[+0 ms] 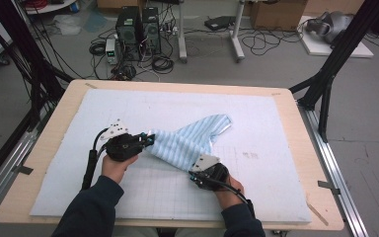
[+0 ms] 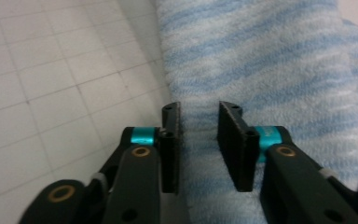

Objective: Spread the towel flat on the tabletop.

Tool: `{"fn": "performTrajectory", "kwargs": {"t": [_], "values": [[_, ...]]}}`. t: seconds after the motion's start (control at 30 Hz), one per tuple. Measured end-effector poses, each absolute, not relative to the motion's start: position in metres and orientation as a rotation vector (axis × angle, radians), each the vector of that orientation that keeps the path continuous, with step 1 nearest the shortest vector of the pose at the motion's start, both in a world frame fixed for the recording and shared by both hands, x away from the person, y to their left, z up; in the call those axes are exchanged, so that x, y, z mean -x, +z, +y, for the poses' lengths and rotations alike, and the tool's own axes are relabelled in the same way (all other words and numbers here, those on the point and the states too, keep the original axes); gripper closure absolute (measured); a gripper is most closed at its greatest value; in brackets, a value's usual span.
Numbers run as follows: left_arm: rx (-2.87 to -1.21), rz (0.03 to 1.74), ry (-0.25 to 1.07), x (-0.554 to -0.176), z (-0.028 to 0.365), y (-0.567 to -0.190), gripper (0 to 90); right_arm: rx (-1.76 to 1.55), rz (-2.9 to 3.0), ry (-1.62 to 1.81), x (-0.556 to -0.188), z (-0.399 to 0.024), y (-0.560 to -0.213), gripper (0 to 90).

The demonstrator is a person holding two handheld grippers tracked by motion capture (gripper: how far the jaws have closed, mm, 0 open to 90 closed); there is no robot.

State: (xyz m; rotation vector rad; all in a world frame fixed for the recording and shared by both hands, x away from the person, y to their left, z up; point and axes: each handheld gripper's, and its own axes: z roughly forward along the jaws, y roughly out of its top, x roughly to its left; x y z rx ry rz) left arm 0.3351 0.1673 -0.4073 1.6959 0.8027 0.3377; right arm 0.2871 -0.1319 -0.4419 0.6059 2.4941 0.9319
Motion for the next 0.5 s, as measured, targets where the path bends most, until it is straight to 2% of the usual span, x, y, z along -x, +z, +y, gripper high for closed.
{"fn": "performTrajectory", "kwargs": {"t": [0.1, 0.23, 0.5], "values": [[-1.691, 0.806, 0.333, -0.333, 0.169, -0.408, 82.8, -0.601, 2.52, 0.957, -0.287, -0.133, -0.441, 85.3], [-1.676, 0.799, 0.338, -0.329, 0.173, -0.405, 82.8, -0.584, 2.58, 1.067, -0.281, -0.136, -0.433, 86.5], [-1.637, 0.809, 0.342, -0.329, 0.182, -0.401, 82.8, -0.577, 2.535, 1.343, -0.272, -0.152, -0.393, 86.5]]}}
